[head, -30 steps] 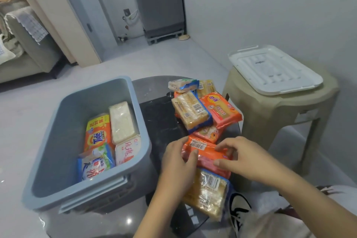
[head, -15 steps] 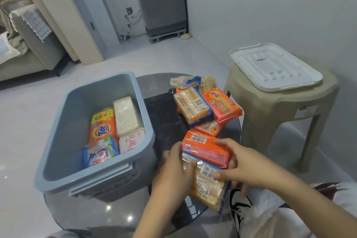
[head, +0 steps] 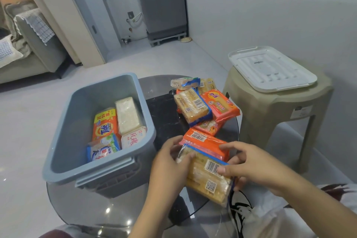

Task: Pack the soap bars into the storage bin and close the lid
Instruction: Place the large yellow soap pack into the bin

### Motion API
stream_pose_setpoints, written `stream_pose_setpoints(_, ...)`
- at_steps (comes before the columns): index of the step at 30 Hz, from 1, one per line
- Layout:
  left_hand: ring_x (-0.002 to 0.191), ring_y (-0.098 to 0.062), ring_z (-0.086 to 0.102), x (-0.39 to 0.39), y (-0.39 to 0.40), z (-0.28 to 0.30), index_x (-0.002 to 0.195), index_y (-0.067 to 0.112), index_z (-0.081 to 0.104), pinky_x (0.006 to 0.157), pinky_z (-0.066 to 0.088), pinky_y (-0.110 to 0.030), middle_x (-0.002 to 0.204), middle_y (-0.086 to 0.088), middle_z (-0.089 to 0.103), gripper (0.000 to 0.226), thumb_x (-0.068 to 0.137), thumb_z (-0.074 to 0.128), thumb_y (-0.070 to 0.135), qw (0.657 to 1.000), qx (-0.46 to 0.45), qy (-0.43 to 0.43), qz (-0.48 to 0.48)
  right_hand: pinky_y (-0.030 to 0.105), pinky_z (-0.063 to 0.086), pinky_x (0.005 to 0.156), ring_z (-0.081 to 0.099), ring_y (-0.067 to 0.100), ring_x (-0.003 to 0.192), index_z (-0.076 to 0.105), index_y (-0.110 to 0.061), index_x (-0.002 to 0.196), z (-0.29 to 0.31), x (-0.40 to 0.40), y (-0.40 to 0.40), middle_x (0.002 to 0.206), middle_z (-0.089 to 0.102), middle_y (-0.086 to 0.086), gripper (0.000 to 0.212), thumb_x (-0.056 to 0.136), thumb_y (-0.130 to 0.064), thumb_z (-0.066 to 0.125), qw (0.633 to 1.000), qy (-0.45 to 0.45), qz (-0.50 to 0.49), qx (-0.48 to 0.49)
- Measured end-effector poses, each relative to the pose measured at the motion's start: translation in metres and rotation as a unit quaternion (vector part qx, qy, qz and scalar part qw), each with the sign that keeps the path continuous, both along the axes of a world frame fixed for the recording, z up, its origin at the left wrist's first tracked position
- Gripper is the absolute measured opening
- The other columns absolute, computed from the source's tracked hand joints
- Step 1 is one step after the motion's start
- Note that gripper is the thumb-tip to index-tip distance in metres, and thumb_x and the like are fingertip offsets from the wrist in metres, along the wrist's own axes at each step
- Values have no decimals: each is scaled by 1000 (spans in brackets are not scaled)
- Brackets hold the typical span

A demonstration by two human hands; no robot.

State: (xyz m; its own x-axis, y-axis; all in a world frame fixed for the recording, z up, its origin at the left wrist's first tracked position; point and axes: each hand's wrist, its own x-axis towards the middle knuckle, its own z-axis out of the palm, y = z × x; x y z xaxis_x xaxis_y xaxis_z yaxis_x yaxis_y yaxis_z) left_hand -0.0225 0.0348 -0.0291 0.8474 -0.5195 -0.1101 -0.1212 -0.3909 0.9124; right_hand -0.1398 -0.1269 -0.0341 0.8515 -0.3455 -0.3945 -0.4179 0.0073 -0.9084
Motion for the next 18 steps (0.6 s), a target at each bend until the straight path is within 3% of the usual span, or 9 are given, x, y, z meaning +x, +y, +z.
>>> stream_pose_setpoints(5, 85, 5, 65, 8, -20, 12, 109, 34, 60, 55, 51, -8, 98, 21, 64, 36, 80, 72, 15, 995, -92, 34, 3, 31, 56, 50, 72, 22, 70, 64, -12, 113, 15, 1, -10, 91, 74, 12, 47, 69, -14, 79, 999, -36, -14, 14)
stream_pose_setpoints(8, 95, -4, 68, 15, -35, 15, 110, 28, 64, 75, 60, -26, 106, 9, 70, 38, 79, 72, 9, 985, -147, 91, 11, 30, 57, 55, 71, 16, 68, 69, -14, 105, 20, 5, -18, 87, 76, 7, 28, 78, -16, 72, 999, -34, 22, 3)
stream_pose_setpoints(10, 101, -11, 68, 21, -45, 16, 116, 22, 65, 86, 57, -38, 111, 0, 71, 41, 79, 73, 8, 978, -176, 109, 16, 27, 55, 56, 69, 15, 70, 71, -14, 101, 21, 10, -24, 86, 76, 6, 19, 82, -16, 67, 999, -28, 42, 3)
stream_pose_setpoints(13, 104, -18, 67, 31, -59, 15, 116, 23, 64, 89, 55, -41, 116, -3, 68, 39, 80, 72, 11, 967, -222, 116, 41, 26, 55, 56, 69, 15, 70, 70, -8, 99, 23, 24, -36, 84, 76, 6, 16, 86, -14, 63, 998, -43, 20, 28)
stream_pose_setpoints(18, 108, -23, 65, 38, -82, 11, 134, 17, 47, 90, 54, -40, 127, -7, 62, 50, 87, 64, 23, 939, -285, 157, 114, 27, 58, 60, 70, 16, 75, 67, -5, 100, 28, 66, -50, 89, 72, 8, 18, 86, -15, 63, 993, -84, -57, 59)
